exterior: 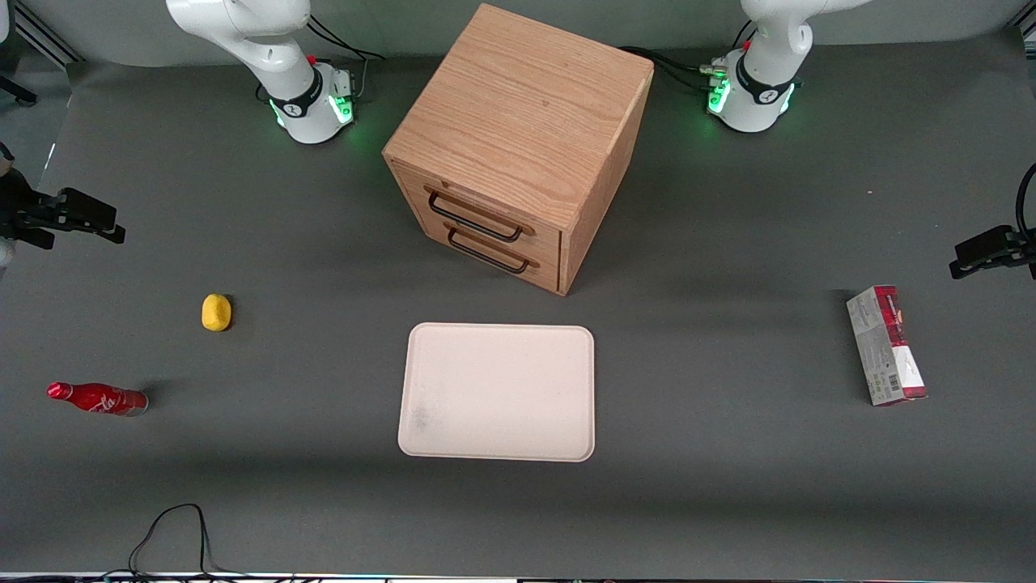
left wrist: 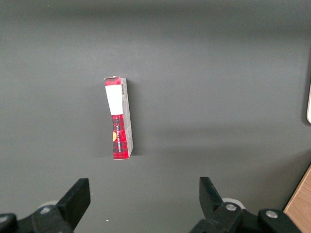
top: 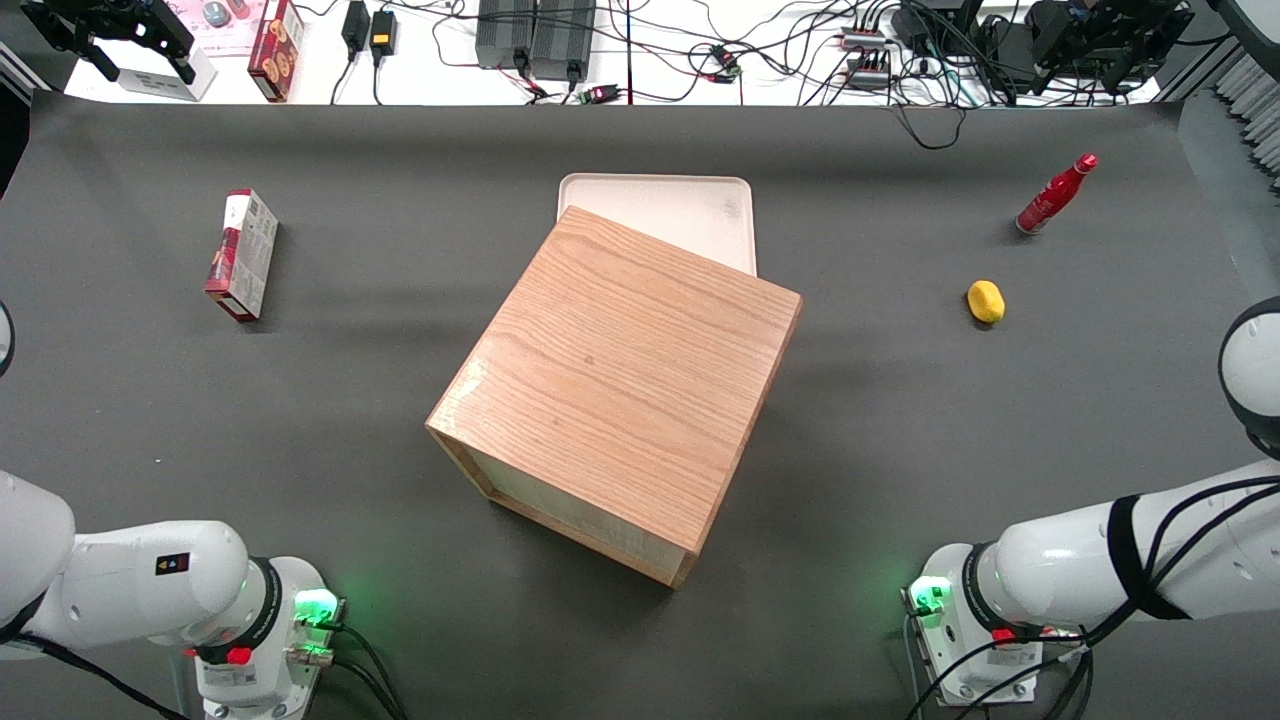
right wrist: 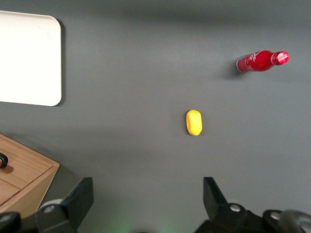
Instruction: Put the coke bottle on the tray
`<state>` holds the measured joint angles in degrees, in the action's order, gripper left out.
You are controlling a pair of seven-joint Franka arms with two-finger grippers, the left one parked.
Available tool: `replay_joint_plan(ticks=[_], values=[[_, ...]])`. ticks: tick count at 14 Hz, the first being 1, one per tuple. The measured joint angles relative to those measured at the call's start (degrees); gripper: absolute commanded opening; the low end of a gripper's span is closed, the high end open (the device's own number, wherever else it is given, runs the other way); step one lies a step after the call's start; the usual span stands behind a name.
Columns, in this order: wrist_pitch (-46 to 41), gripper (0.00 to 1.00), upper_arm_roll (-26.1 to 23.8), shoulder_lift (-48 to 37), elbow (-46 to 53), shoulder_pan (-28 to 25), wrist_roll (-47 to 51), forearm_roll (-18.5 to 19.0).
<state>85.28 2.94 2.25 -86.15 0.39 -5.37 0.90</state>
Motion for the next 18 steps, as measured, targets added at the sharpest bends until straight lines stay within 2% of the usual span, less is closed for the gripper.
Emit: replay_joint_plan(ticks=[6, 12, 18], values=[[0.77, 1.0, 4.57, 4.54, 5.09, 2.04, -2.66, 0.04], [0.91, 1.0, 5.15, 17.34, 20.36, 11.72, -13.16, -0.8], [0.8, 1.0, 4.96, 26.8, 31.24, 18.08, -20.8, -3.59]])
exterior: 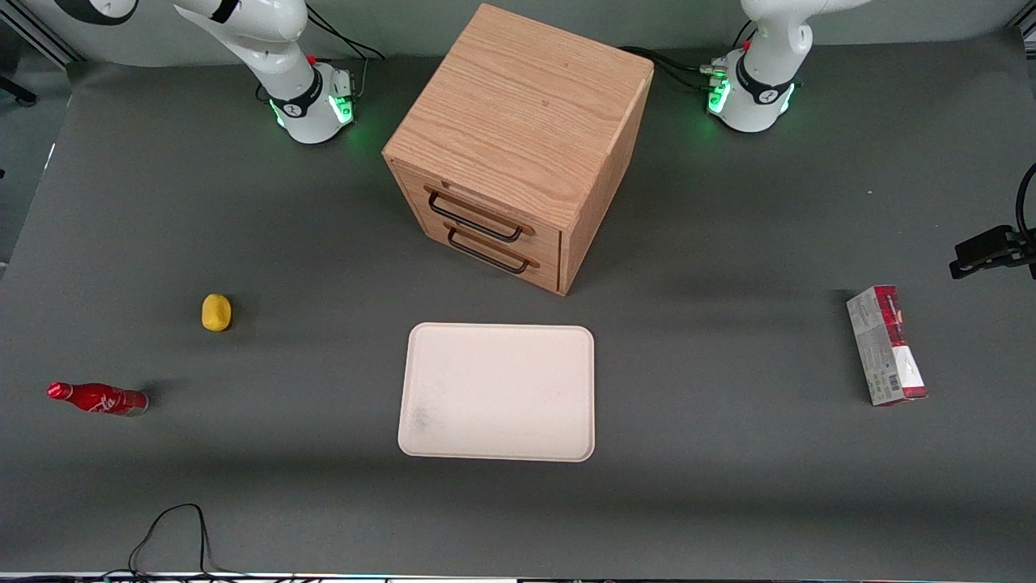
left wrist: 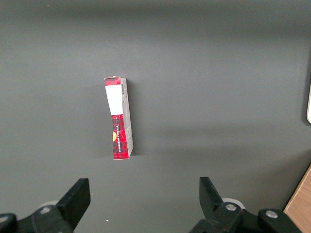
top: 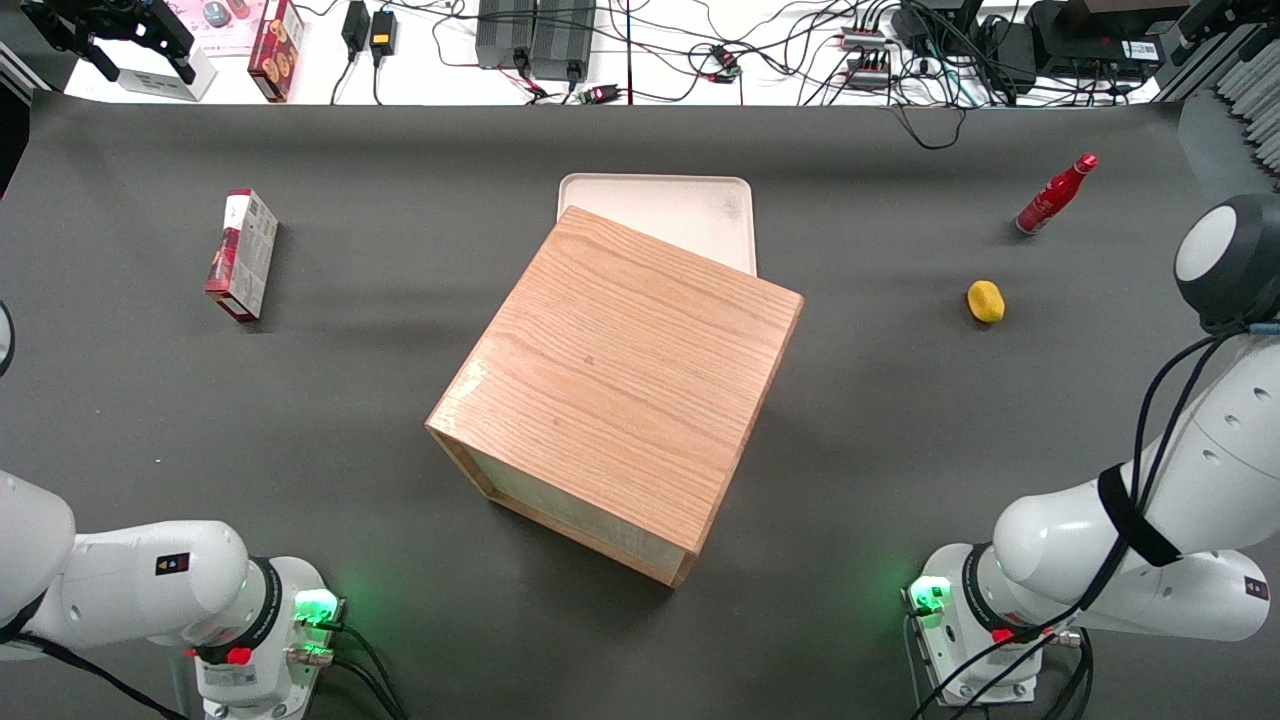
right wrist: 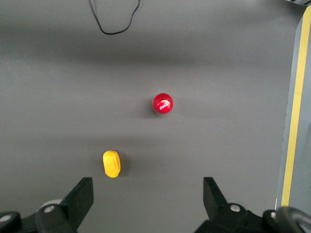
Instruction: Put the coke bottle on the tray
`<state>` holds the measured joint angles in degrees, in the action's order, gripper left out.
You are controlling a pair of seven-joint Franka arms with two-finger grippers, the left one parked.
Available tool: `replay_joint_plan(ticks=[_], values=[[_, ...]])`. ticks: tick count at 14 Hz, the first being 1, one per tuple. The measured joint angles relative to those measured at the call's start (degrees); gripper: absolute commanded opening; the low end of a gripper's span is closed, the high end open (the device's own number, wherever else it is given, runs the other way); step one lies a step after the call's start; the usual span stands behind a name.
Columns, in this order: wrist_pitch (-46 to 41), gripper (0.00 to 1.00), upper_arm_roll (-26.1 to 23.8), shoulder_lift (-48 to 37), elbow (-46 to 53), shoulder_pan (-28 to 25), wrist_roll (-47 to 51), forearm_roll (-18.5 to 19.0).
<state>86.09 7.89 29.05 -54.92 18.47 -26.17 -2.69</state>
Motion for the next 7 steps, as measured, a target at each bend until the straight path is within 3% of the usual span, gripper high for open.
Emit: replay_joint_plan(ticks=[7], values=[[0.14, 1.0, -0.14, 4.1, 0.95, 1.07, -0.18, -0.09]])
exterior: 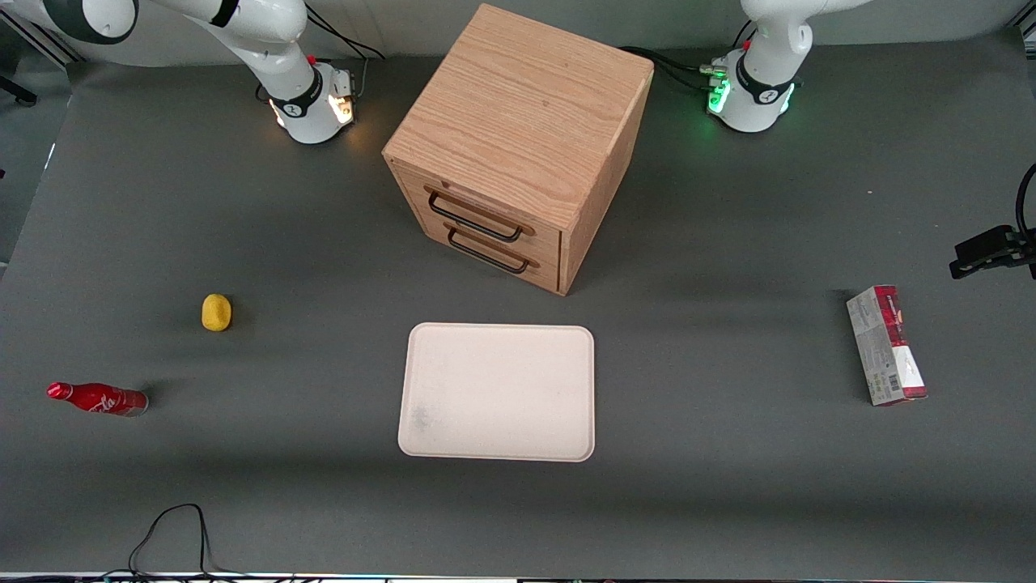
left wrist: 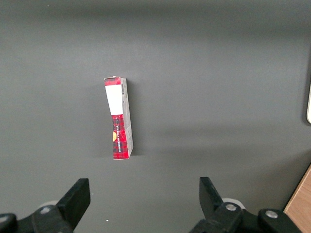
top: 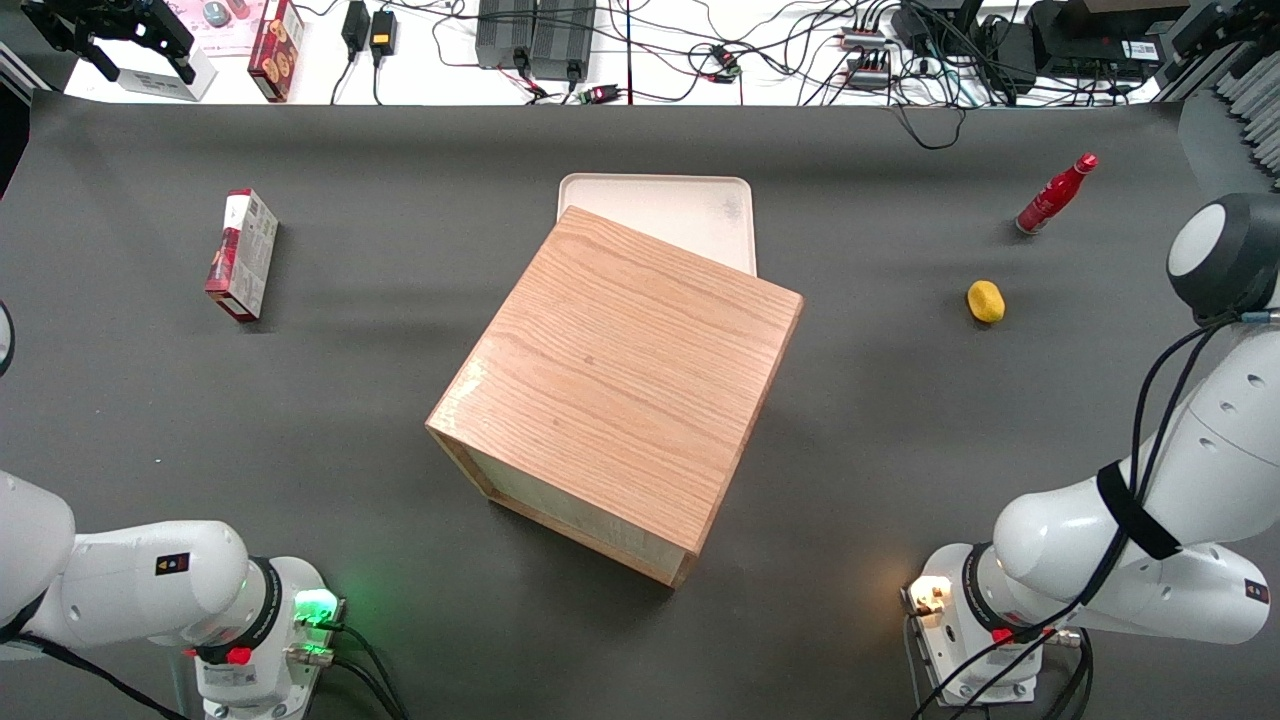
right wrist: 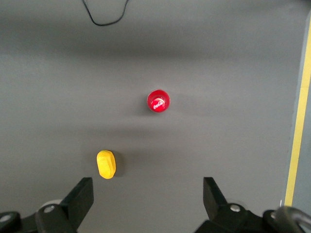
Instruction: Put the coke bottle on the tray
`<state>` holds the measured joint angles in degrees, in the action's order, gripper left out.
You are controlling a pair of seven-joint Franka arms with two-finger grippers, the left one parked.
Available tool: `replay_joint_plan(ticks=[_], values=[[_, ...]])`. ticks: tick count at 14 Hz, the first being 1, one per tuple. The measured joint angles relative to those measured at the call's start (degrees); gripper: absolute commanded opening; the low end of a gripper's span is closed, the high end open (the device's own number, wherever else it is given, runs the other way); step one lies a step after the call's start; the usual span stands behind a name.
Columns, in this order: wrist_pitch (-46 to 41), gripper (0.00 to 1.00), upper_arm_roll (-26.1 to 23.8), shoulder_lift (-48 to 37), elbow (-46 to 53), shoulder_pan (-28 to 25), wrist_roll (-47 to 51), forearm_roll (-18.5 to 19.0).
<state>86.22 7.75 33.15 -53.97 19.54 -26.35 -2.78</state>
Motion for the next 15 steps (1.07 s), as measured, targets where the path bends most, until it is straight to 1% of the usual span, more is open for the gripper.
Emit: replay_joint_plan(ticks=[3, 6, 9, 15], values=[[2.03, 1.0, -0.03, 3.12, -0.1, 0.04, 0.0, -0.04], [9.73, 1.0, -0.06, 5.34, -4.14, 0.06, -0.01, -0.11], [15.23, 1.0, -0.21, 6.1, -9.19, 0.05, -0.02, -0.17], [21.12, 1.0, -0.58, 6.22, -14.68, 0.0, -0.02, -0.49]])
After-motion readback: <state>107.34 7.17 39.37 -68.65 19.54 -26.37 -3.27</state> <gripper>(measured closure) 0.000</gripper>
